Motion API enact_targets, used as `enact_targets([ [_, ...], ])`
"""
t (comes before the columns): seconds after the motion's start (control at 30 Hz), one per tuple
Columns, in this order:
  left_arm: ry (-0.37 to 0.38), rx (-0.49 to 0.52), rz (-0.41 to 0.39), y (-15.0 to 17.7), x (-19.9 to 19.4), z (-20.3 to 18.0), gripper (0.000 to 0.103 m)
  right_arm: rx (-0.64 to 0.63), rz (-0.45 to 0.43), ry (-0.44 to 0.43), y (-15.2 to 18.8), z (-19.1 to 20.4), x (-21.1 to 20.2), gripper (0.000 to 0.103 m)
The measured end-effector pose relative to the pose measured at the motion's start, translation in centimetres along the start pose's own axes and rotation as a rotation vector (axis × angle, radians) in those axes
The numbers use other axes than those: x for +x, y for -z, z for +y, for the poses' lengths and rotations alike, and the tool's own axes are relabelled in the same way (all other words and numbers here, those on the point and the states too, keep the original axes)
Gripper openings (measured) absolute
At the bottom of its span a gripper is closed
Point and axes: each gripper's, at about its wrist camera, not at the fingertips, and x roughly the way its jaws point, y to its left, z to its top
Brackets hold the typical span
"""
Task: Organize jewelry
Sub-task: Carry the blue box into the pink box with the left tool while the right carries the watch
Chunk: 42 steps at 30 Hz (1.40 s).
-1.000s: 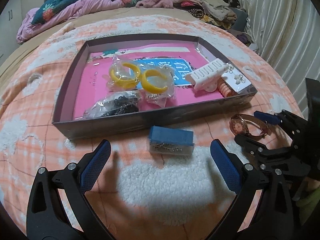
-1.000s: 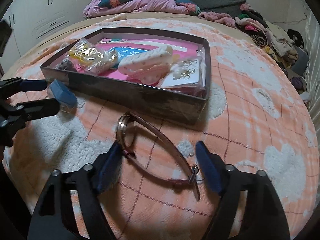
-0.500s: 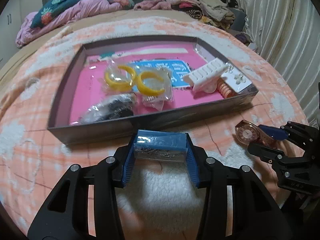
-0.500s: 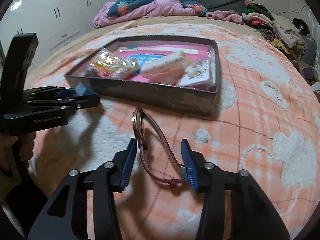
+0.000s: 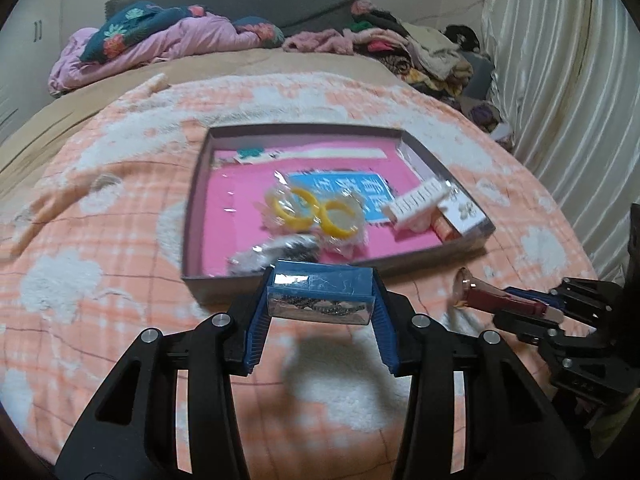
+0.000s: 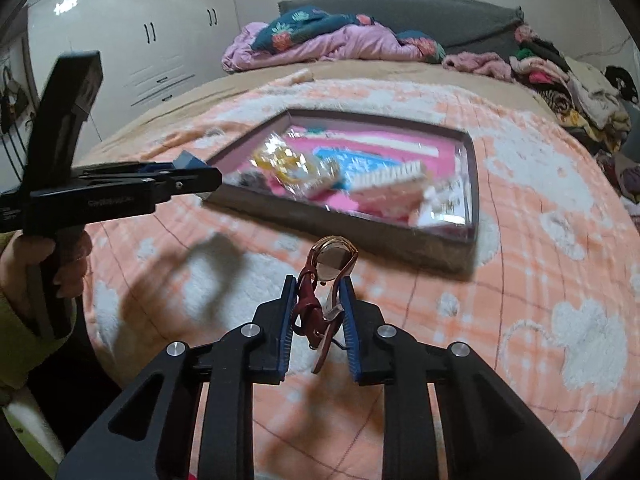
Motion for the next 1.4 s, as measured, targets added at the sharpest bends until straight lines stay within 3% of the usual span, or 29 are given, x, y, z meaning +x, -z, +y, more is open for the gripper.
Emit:
enact_targets([
  [0.2,-0.037,-0.041,-0.031,-0.9,-0.7,2.0,0.036,-0.017,-0.070,-0.001,-2.2,0.6,-2.0,0.021],
  [0.53,-0.069,-0.080,-0.049,-2.0,-0.5,4.1,0.036,0.007,-0.138,0.030,-6.0,-0.8,-1.9,0.021],
  [1.1,-0.104,-0.059,-0.026,-5.2,3.2,4.3,0.036,0.028,-0.179,0.028,-10.1,-2.1,0.8,0.021],
  [1.4,-0.106,-0.057,0.011,-4.8,5.6,4.6,0.036,-0.008,-0.137,0.009,-10.4,-1.6,4.0,0.021],
])
